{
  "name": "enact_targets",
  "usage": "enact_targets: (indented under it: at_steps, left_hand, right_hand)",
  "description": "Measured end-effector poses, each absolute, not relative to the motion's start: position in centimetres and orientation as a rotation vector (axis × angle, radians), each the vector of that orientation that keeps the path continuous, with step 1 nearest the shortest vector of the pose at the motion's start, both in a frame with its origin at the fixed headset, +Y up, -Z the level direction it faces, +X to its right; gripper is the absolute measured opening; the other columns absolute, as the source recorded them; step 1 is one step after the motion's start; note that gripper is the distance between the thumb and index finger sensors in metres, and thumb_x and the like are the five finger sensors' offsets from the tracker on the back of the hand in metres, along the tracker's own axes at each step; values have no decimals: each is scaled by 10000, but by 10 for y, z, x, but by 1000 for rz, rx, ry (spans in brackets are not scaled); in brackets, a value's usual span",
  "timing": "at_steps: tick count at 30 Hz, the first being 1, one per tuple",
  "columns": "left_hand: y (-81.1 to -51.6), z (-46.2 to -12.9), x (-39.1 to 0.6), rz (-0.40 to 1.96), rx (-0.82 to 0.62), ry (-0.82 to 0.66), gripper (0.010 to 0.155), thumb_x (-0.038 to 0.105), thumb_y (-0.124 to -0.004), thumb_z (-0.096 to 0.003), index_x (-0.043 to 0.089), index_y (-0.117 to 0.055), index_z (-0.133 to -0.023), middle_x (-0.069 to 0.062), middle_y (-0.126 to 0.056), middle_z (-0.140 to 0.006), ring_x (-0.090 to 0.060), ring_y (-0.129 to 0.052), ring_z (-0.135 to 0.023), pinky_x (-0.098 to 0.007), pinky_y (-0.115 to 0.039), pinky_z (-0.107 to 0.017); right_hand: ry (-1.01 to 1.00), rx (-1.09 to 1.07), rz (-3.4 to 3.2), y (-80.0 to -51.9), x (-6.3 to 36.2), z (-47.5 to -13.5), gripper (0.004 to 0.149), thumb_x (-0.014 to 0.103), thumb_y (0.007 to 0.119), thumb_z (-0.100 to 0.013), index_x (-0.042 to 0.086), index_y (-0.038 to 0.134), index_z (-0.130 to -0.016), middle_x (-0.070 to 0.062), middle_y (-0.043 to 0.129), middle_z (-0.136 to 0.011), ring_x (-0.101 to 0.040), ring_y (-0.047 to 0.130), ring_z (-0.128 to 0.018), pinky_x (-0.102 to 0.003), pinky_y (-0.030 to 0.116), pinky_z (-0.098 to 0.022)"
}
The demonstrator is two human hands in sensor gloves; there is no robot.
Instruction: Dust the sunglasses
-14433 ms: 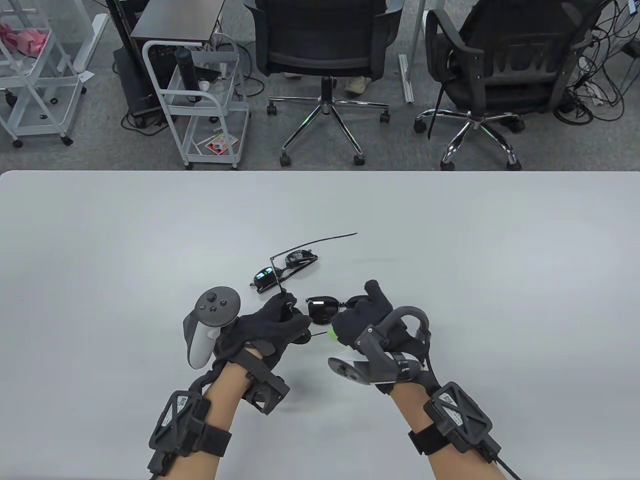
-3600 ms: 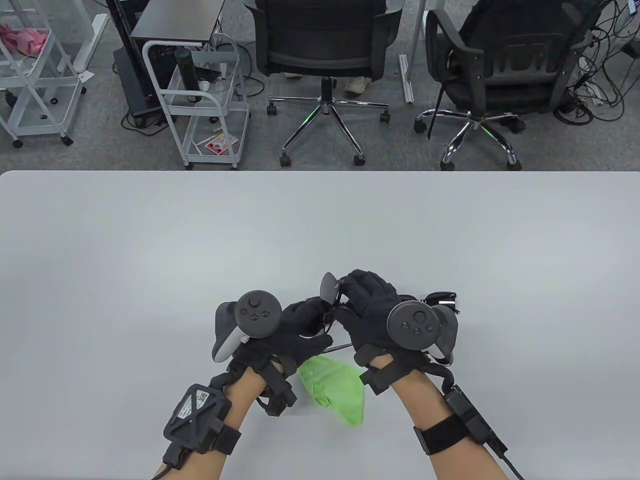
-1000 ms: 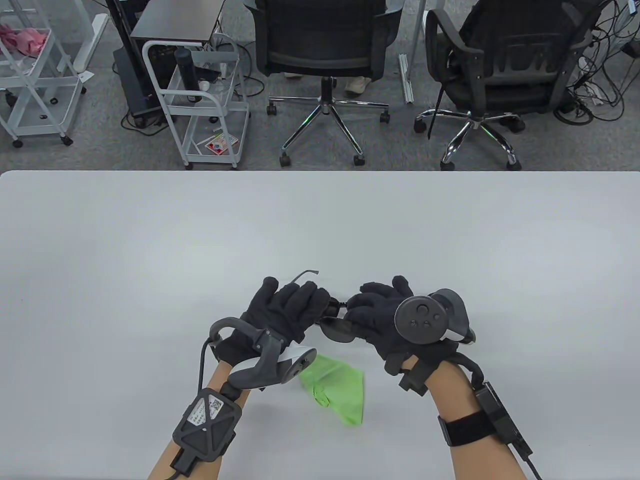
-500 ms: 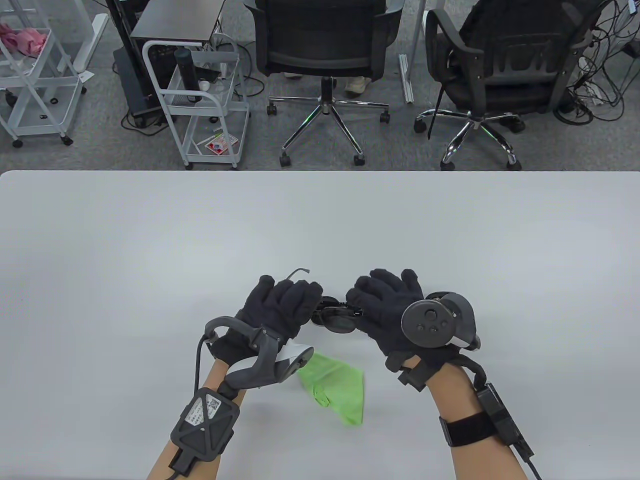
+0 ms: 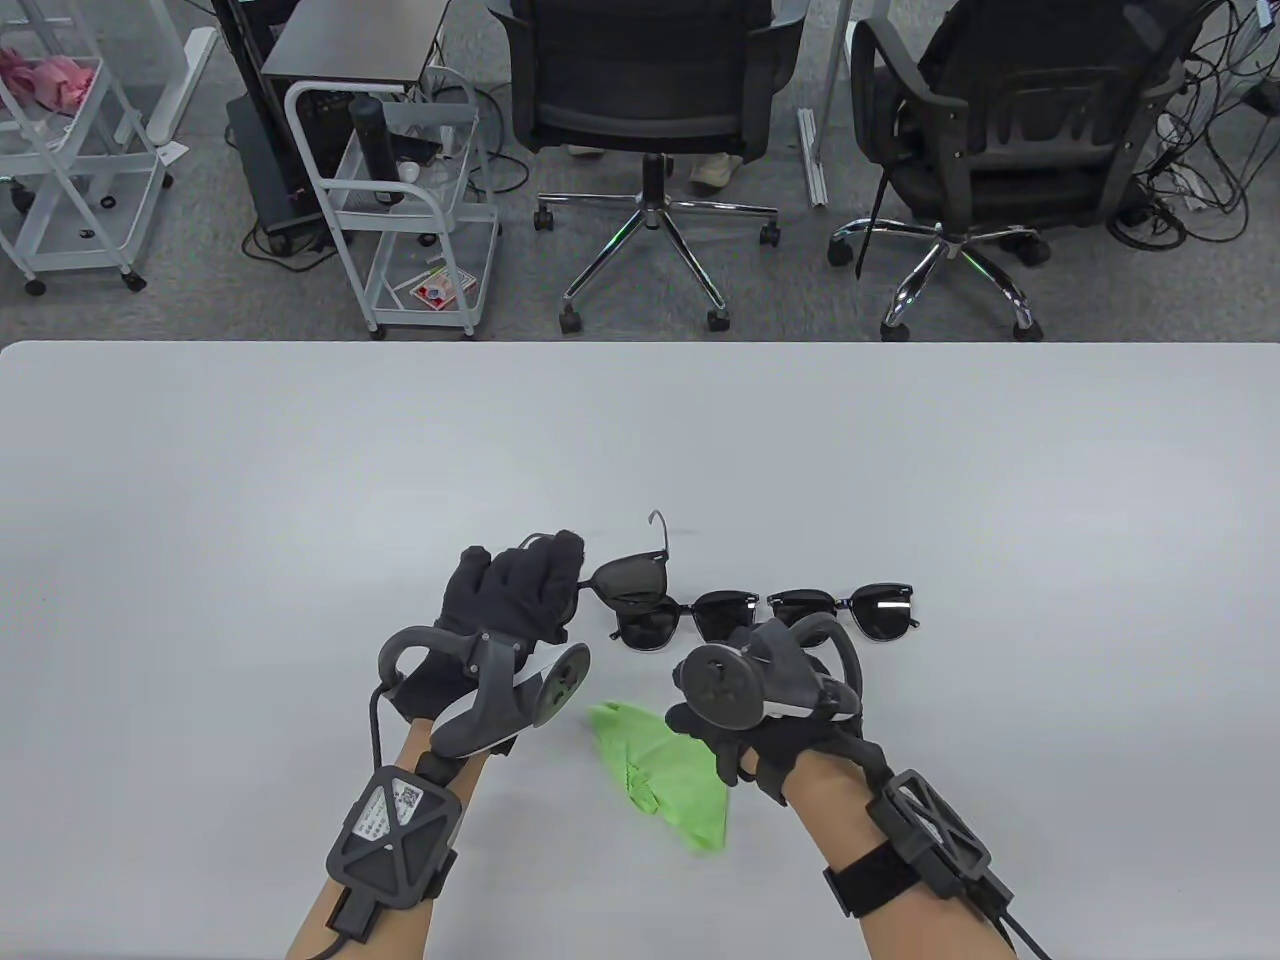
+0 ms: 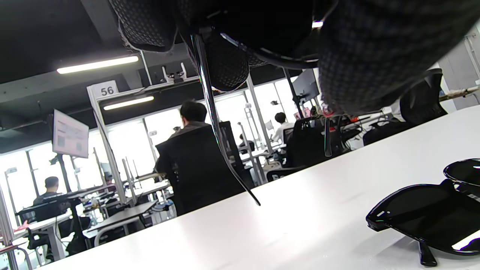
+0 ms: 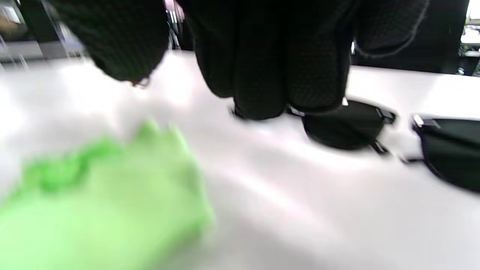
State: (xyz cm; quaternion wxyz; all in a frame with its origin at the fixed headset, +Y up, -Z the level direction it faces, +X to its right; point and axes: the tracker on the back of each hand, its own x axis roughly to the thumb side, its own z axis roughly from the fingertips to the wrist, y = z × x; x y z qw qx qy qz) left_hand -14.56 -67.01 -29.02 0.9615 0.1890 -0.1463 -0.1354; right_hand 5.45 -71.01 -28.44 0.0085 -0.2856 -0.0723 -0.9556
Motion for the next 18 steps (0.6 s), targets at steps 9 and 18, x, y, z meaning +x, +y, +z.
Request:
enact_targets:
  at_steps: [9,18]
  left_hand:
    - [-674,-292,-144,-283,362,-298,963,590,-937,-277,375,-414,-1056,161,-661,-1058,-90,-907,-933,-436,-694,-760]
    - [-672,-293,-148,-231,346,-270,963,596,-932,-276,372,-417,-1058,159,-664,-1058,-92,-910,-931,-437,-695,-759]
  right_hand:
    - [-434,-884,-3031,-739,39,-286,451,353,959,-366,154,925,-769,-58,1014,-688,-310,1008,-541,-625,695,-581]
    - [-563,-904,-3744,-712,84,-297,421,310,796,-430,137,790,-814,-105,843,-859,-411,879,-779,-664,610,-608]
